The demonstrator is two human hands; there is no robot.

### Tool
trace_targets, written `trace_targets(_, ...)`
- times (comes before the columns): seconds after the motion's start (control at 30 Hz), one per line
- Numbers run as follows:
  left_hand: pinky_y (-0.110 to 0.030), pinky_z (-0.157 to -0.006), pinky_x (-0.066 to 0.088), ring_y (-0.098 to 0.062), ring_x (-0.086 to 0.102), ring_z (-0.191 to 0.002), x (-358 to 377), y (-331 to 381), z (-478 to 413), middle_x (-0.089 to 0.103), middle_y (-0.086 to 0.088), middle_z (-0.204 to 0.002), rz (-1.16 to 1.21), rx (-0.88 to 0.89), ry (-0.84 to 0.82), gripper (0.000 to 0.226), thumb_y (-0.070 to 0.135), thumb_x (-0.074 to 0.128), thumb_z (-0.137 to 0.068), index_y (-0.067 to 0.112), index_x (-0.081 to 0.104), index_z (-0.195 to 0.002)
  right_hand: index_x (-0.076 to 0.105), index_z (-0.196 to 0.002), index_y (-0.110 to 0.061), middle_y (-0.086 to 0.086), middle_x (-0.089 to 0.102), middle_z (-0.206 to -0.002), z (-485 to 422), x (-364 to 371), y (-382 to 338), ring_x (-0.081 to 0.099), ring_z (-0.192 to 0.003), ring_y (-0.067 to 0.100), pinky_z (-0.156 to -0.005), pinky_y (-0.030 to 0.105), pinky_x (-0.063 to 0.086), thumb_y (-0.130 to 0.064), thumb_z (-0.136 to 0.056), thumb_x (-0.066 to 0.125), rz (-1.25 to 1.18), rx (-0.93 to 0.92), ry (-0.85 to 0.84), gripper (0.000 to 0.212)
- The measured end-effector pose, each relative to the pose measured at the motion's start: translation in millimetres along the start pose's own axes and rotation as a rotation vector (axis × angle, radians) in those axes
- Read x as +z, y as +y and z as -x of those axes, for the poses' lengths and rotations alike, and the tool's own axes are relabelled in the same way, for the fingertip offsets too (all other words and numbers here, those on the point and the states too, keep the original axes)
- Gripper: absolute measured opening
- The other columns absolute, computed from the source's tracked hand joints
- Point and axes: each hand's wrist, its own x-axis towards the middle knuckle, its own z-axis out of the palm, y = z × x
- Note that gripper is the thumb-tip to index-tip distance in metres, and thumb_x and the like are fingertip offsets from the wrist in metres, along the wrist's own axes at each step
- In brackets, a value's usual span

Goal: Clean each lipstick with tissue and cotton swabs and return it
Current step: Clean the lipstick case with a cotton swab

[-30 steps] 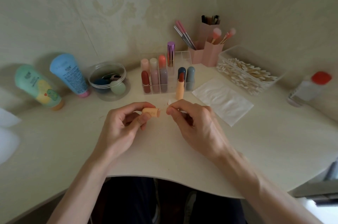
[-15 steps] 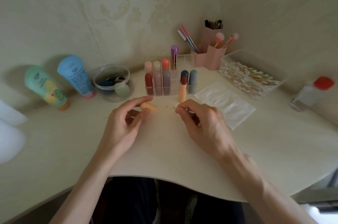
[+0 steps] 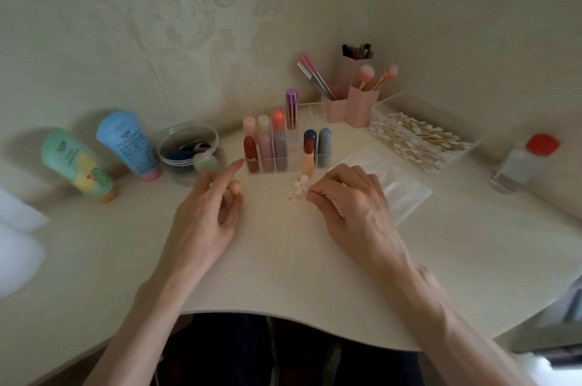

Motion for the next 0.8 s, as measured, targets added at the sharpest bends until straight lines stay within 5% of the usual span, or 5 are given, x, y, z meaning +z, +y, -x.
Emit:
trace_targets(0.13,-0.022,-0.082,0.044,-0.005,0.052,-0.089,1.4,4.0,2.8,0.052,-0.003,-0.128,0.006,-0.028,0.189,0.042,0.025,0.071,-0.095,0.018,0.064,-0.136,0.069,-0.094,-0.021,-0.014,0.059,-0.084,-0.7,-3.2,-1.2,0.050,-0.077,0.014,-0.080,0.043,0.043,-0.027,-0.104,0.062,-0.025,0.011,-0.022,0.013)
trace_targets(0.27,-0.008,-0.081,0.040,-0.005,0.053,-0.079,1.5,22.2,6.1,0.061,0.001,-0.109,0.093,0.027,0.282,0.026,0.008,0.072,-0.093,0.012,0.071,-0.119,0.066,-0.093,-0.017,-0.013,0.064,-0.084,-2.2,-5.5,-4.5,0.054,-0.070,0.011,-0.082,0.039,0.046,-0.018,-0.105,0.061,-0.146,0.012,-0.018,0.013)
trace_targets(0.43,-0.019,-0.073,0.051,-0.003,0.064,-0.078,17.7,45.6,5.4,0.071,0.009,-0.103,0.223,0.019,0.210,0.020,0.009,0.069,-0.096,0.016,0.072,-0.115,0.069,-0.095,-0.013,-0.009,0.069,-0.085,-3.7,-10.6,-6.4,0.058,-0.075,0.010,-0.078,0.028,0.044,-0.014,-0.104,0.065,-0.182,0.073,0.088,0.009)
trace_targets(0.57,-0.027,-0.065,0.055,-0.005,0.064,-0.073,33.4,55.3,-2.1,0.072,0.010,-0.104,0.309,-0.023,0.183,0.018,0.022,0.064,-0.098,0.018,0.072,-0.113,0.068,-0.095,-0.013,-0.006,0.067,-0.086,-5.7,-12.1,-5.4,0.060,-0.077,0.019,-0.077,0.040,0.047,-0.015,-0.106,0.062,-0.190,0.112,0.161,0.013)
trace_targets(0.8,-0.050,-0.079,0.055,0.002,0.063,-0.074,49.6,68.7,-19.9,0.069,0.020,-0.097,0.312,-0.151,0.159,0.035,0.057,0.065,-0.090,0.030,0.071,-0.111,0.066,-0.095,-0.015,-0.007,0.067,-0.089,-6.2,-18.2,-3.8,0.061,-0.083,0.014,-0.078,0.048,0.051,-0.015,-0.107,0.059,-0.206,0.262,0.319,0.014)
